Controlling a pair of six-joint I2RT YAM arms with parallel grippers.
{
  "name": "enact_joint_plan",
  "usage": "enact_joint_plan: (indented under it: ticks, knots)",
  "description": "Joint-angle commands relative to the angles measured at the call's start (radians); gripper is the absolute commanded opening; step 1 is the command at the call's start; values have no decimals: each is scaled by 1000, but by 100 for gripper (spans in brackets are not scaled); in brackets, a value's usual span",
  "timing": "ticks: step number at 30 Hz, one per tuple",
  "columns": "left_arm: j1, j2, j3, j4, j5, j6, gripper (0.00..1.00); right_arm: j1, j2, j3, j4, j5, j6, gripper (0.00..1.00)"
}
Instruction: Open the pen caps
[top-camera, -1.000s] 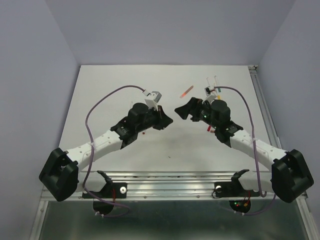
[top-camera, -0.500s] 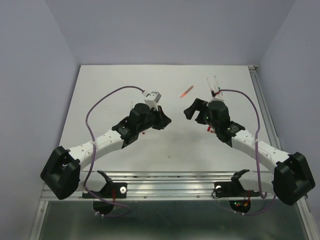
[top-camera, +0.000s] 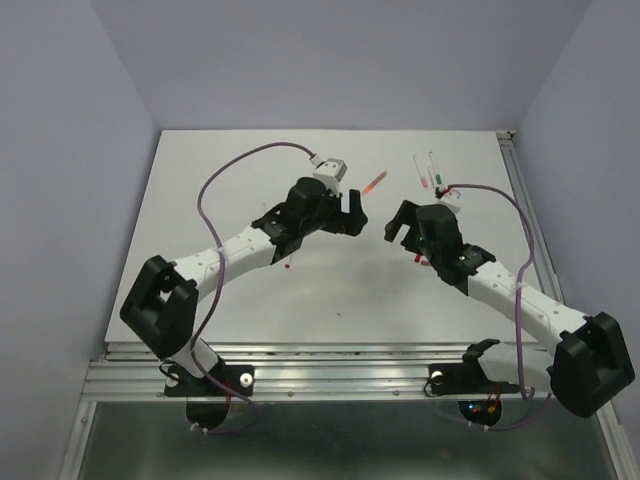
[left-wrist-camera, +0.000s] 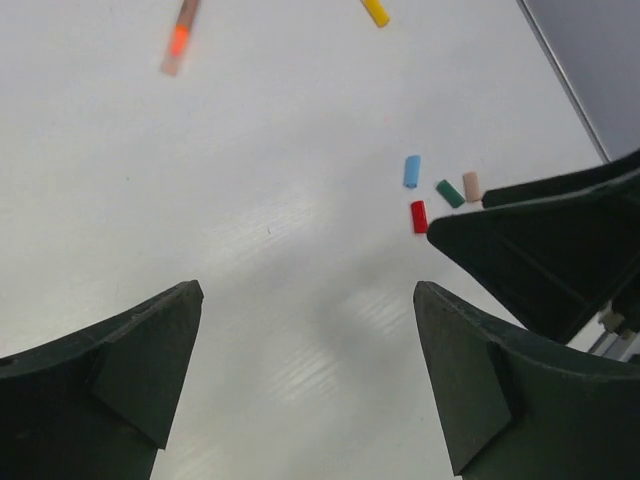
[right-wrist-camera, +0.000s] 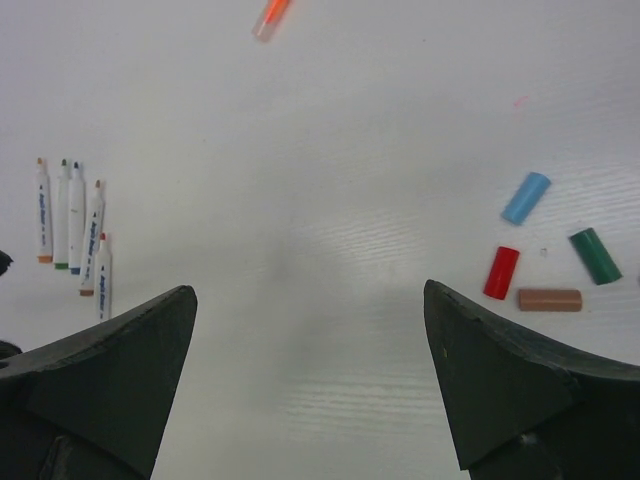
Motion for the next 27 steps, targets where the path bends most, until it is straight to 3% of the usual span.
enact_joint_plan:
  ticks: [1,7,8,10,11,14,19,27]
  knots:
    - [34,135,184,-38,-37,159,99,8,-50,73,-108,178,17,100]
    - [120,512,651,-188,84,405,99,1,-75,60,-161,287,-27,100]
    - [124,566,824,-283,98,432,99,-2,-72,57,-164,291,-29,100]
    - [124,742,1022,-384,98,498,99,-10,-64,57,-178,299,-26,100]
    - [124,797,1213,-470,89,539,99,-10,-66,52,-178,299,-26,100]
    - [126,973,1464,-537,51,567,99,-18,-72,46,-175,281,-32,100]
    - [126,999,1335,-324,38,538,99,-21,-113,26,-169,287,-49,100]
    - [127,1166,1487,-328,146,448,99,-21,-149,4,-169,290,-59,100]
